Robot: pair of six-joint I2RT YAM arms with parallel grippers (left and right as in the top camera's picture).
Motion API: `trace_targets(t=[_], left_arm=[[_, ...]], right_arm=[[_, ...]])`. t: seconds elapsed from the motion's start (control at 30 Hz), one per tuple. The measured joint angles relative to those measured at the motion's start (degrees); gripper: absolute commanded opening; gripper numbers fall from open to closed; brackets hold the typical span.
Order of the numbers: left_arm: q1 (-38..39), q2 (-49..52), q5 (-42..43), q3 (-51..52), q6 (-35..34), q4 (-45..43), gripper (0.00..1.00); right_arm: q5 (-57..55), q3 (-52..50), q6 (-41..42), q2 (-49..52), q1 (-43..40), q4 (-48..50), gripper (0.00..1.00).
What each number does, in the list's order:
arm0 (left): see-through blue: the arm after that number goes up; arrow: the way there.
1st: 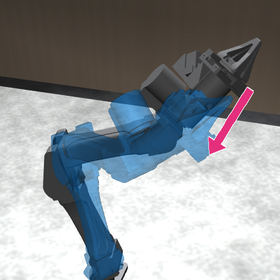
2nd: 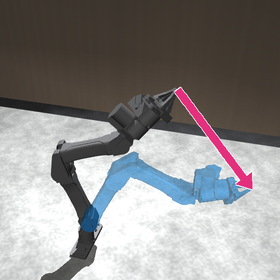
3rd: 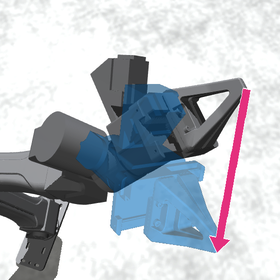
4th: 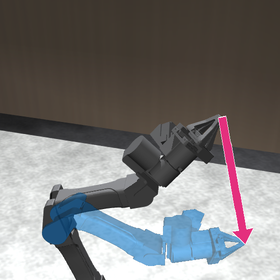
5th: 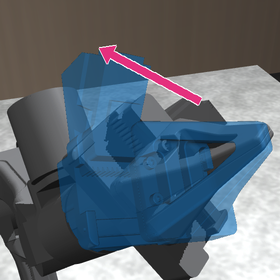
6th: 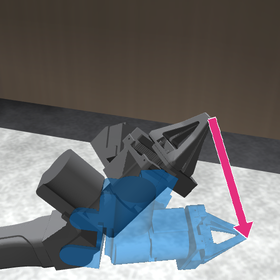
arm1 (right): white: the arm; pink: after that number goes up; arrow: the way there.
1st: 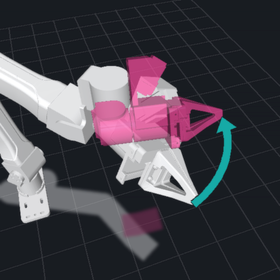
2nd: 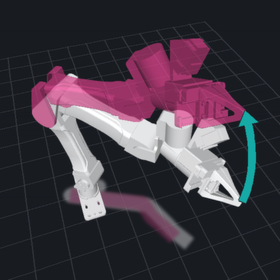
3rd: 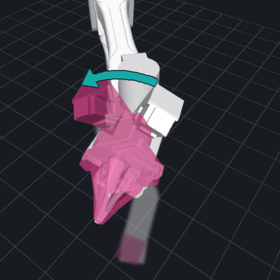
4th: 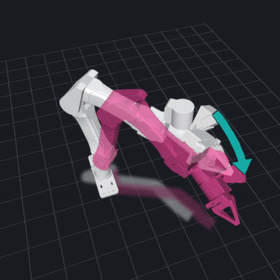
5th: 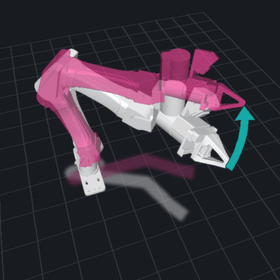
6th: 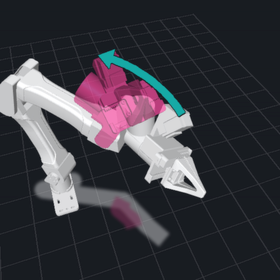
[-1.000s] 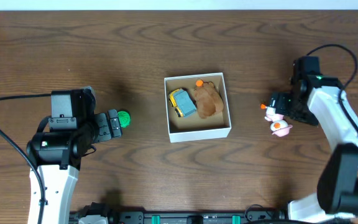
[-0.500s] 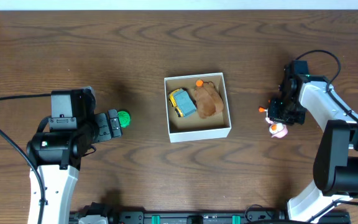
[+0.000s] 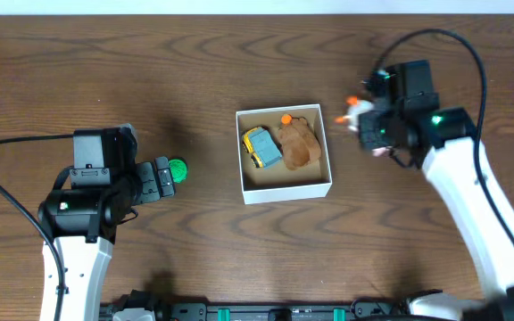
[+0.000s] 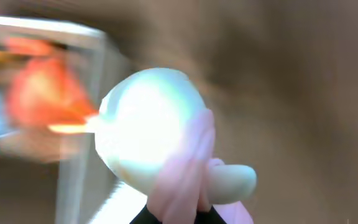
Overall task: Pack container
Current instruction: 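Place the bird into the box front and open the right gripper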
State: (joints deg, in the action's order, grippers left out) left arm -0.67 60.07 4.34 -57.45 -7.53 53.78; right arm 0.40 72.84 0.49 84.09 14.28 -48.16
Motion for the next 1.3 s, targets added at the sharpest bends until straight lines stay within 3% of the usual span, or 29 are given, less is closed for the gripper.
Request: trace_targets(t=[0.17, 0.37, 0.53, 0.7, 0.83, 1.2, 1.3], left_arm=[[0.0, 0.0, 0.0, 0.0, 0.0, 0.0, 0.98], [0.0, 0.0, 0.0, 0.0, 0.0, 0.0, 0.98], [0.0, 0.0, 0.0, 0.0, 0.0, 0.0, 0.98], [0.0, 0.0, 0.0, 0.0, 0.0, 0.0, 0.98], [0.0, 0.0, 0.0, 0.0, 0.0, 0.0, 0.98], [0.0, 0.0, 0.0, 0.0, 0.0, 0.0, 0.98], [0.0, 0.0, 0.0, 0.0, 0.0, 0.0, 0.98]], right_arm=[[0.3, 0.5, -8.3, -3.4, 11.7, 1.6, 0.08], [0.3, 0.5, -12.6, 1.4, 18.0, 1.5, 0.08], [0.3, -0.2, -13.2, 7.3, 20.8, 0.8, 0.11], [0.2, -0.3, -13.6, 11.2, 22.6, 0.4, 0.38], [0.3, -0.3, -14.0, 12.2, 22.9, 0.4, 0.45], [-3.3, -0.3, -13.9, 11.6, 22.9, 1.2, 0.46], [-7.2, 0.0, -10.5, 9.4, 22.8, 2.1, 0.48]])
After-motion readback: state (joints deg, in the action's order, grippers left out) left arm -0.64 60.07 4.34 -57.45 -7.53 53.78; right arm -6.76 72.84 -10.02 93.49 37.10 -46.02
